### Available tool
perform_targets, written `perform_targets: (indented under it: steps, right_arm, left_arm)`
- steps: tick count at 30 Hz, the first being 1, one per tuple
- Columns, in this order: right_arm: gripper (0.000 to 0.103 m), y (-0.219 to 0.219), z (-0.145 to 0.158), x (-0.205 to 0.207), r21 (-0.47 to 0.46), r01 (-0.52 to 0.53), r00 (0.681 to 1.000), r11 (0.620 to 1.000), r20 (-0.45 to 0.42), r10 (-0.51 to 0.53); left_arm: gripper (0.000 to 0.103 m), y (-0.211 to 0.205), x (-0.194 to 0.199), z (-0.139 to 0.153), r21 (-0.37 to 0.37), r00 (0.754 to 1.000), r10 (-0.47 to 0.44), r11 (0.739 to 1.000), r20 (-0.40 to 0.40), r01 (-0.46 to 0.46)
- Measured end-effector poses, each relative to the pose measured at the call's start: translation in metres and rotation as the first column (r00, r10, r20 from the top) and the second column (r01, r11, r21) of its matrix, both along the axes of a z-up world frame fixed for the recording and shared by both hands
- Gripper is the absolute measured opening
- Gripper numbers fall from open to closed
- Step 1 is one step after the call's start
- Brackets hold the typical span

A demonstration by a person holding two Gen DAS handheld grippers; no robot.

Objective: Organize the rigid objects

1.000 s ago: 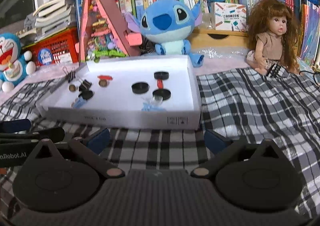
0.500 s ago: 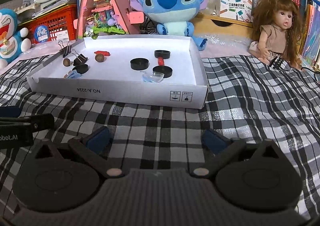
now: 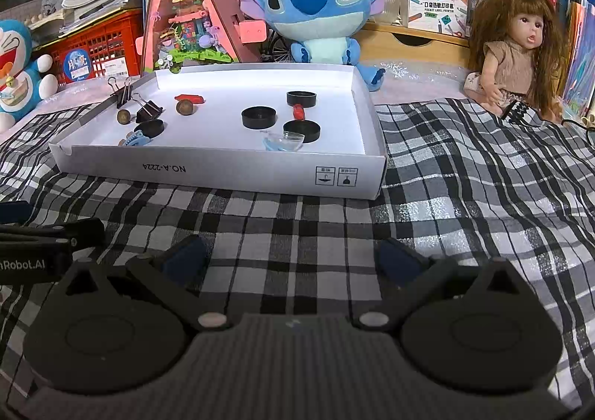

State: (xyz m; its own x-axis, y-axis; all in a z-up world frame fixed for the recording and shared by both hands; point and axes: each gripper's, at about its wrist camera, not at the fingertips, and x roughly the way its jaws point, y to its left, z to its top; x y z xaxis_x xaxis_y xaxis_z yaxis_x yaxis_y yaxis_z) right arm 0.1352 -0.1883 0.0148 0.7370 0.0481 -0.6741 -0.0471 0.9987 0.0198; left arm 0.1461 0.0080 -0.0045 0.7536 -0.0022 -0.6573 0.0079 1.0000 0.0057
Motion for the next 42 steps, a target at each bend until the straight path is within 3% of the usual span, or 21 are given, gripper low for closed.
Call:
perform_targets:
  steps: [42]
  right_arm:
    - [0.103,-0.0012,-0.0001,-0.0002,0.005,0.001,1.0,1.0,0.0,-0.001]
  left_arm:
    - [0.103,0.0012,0.0038,-0.0015,0.0,1.0,0.004,1.0,0.007,-0.004]
